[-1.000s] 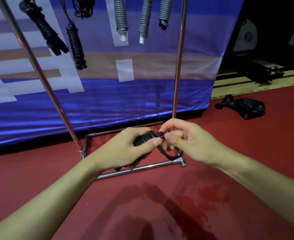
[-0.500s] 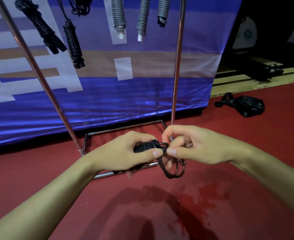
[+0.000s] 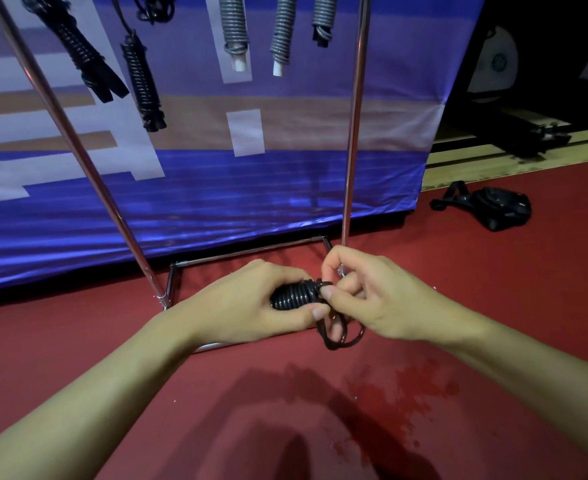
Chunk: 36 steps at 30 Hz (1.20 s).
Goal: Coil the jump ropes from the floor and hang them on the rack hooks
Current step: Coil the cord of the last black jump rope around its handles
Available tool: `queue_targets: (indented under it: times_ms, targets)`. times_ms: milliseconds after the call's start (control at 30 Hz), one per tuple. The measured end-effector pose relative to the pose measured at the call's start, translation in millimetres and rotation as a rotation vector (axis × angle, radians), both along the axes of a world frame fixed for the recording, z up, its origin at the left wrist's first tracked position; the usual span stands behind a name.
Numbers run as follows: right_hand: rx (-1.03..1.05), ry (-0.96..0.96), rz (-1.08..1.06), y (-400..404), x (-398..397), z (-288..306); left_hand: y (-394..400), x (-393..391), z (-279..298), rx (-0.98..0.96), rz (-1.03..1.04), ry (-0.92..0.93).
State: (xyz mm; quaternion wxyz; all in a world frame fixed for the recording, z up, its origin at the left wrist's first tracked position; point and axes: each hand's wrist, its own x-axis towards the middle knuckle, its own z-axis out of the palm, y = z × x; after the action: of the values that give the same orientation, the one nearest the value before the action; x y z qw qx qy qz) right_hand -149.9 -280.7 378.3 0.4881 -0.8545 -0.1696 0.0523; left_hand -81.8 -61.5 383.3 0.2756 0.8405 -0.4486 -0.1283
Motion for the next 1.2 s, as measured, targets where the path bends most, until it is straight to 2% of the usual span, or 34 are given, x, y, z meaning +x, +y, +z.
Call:
queue_targets:
  times_ms: [133, 300, 433, 467, 667, 800, 1100, 1133, 1200]
  targets:
    - [-0.023, -0.051, -0.062, 0, 0, -4, -1, 2, 0, 0.008, 0.028, -0.065]
    - [-0.046, -0.081, -0.077, -11, 8, 2, 4, 9, -1, -0.01, 0.101, -0.05]
    - [-0.376, -0.023, 0.034, -2, 5, -8, -2, 6, 2, -0.029, 0.097, -0.089]
    - [-0.39, 0.025, 0.043, 1, 4, -10, -7, 2, 3, -0.026, 0.071, -0.112]
    - [-0.129, 0.159, 0.092, -7, 9, 10, -9, 4, 10, -0.078, 0.077, -0.163]
    - [0.149, 0.31, 0.129, -17, 10, 15, -2, 6, 9, -0.09, 0.094, -0.146]
    - [0.042, -0.231, -0.09, -8, 25, 7, 1, 5, 12, -0.11, 0.09, -0.085]
    - [0.071, -0.227, -0.106, -6, 26, 7, 1, 4, 12, -0.115, 0.095, -0.078]
    - [0.244, -0.069, -0.129, -3, 26, 8, 0, 4, 14, -0.121, 0.101, -0.078]
